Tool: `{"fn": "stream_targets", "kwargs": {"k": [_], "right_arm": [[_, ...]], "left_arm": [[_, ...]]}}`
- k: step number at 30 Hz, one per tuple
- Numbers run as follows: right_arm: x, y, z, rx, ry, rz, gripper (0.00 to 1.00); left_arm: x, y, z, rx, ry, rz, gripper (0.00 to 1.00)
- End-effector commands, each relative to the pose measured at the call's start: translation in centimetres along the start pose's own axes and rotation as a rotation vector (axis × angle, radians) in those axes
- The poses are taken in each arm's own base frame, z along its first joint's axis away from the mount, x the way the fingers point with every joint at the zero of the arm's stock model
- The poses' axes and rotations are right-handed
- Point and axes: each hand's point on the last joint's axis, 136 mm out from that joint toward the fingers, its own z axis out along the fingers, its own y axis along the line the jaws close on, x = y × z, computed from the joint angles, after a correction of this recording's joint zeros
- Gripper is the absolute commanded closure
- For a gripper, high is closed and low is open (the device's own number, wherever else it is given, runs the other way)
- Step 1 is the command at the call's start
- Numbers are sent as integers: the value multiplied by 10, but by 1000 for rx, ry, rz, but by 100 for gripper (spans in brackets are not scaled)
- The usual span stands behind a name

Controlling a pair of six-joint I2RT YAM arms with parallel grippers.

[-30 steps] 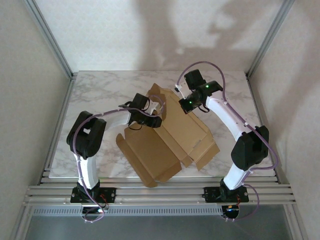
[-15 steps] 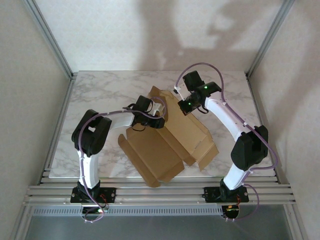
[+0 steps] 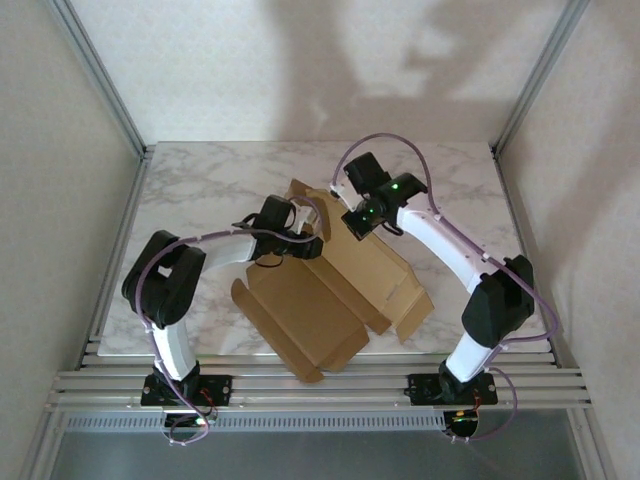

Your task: Fold the paper box

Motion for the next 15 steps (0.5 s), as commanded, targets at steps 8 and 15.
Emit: {"fn": "stream_targets", "kwargs": {"k": [8,15], "right_arm": [[-6,3,-7,42,-24,-24,100],[-10,4,-6,37,-25,-42,100]], "left_arm": [[-31,25,-68,-7,-165,-2,45],[-46,31,-100,-14,-208,110,40]]}}
